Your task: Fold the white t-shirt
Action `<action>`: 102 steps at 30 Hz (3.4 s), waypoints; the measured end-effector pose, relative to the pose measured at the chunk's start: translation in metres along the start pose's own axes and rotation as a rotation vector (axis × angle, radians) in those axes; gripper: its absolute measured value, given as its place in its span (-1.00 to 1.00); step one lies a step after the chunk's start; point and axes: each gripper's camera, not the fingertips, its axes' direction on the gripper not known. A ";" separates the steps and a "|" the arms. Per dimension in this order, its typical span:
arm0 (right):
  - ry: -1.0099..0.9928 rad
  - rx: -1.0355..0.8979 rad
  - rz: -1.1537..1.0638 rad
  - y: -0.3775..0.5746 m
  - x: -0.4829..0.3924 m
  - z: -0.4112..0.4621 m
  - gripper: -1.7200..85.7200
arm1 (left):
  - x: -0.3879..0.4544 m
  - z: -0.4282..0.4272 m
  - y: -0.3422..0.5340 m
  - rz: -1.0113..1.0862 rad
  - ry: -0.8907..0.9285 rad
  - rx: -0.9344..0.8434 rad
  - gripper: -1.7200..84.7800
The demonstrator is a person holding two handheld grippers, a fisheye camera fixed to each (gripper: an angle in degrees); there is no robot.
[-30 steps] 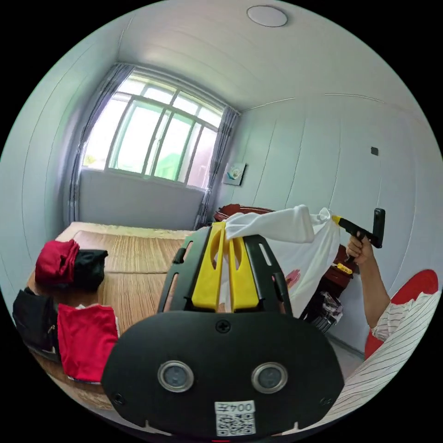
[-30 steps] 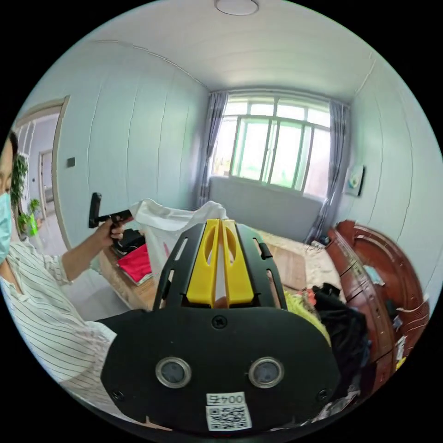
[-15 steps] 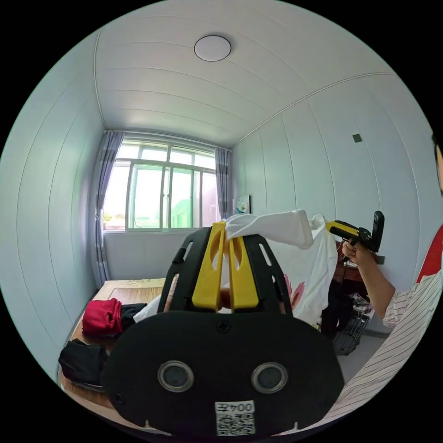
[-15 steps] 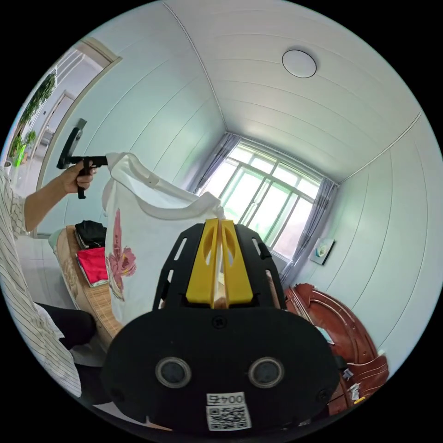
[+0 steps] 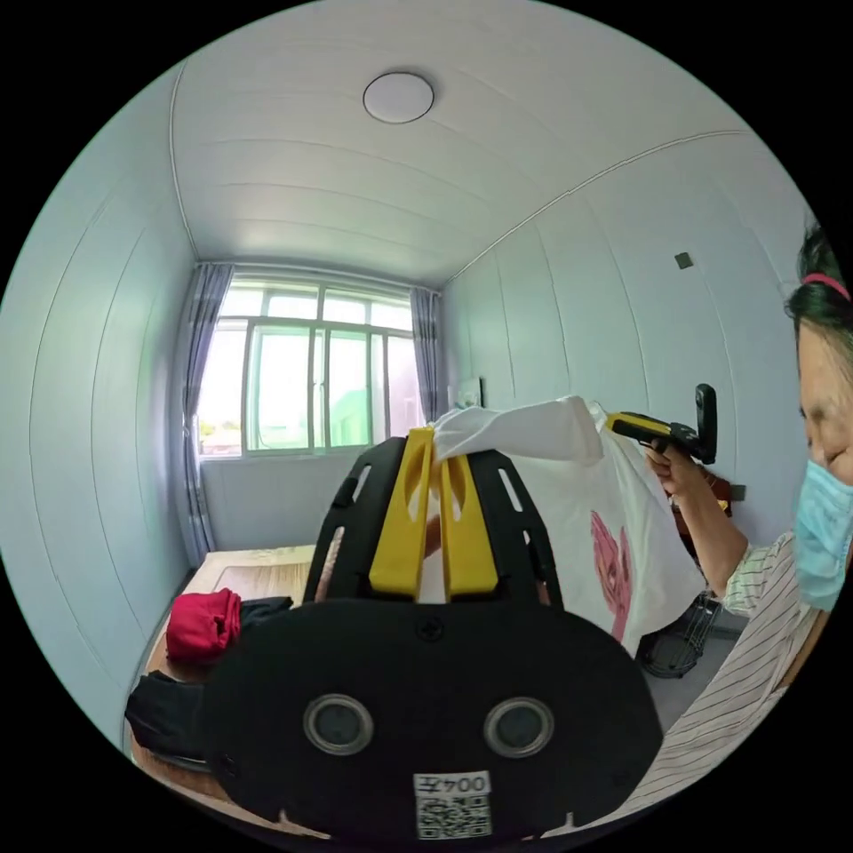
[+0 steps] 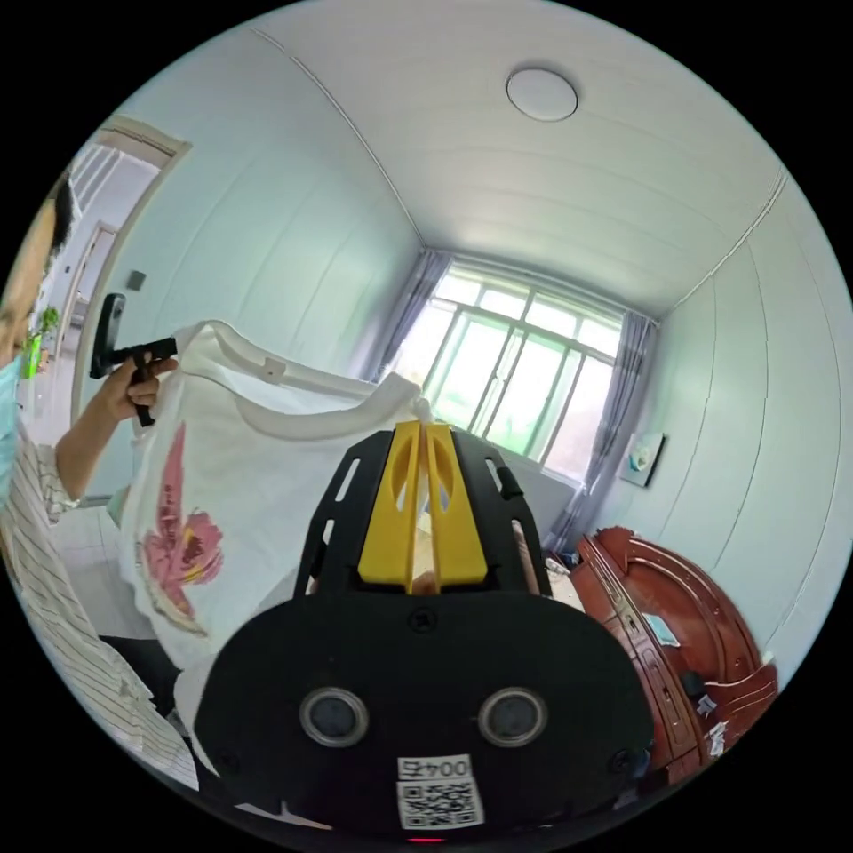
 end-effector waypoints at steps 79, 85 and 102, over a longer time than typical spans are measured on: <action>-0.357 -1.272 0.689 0.630 -0.079 -0.120 -0.69 | -0.325 0.121 0.504 -1.165 0.200 -0.611 -0.94; -0.618 -0.712 1.868 0.746 -0.003 -0.181 -0.66 | -0.333 0.138 0.461 -1.088 0.246 -0.632 -0.94; -0.531 -0.498 2.189 0.838 -0.063 -0.179 -0.60 | -0.344 0.146 0.415 -1.034 0.265 -0.591 -0.94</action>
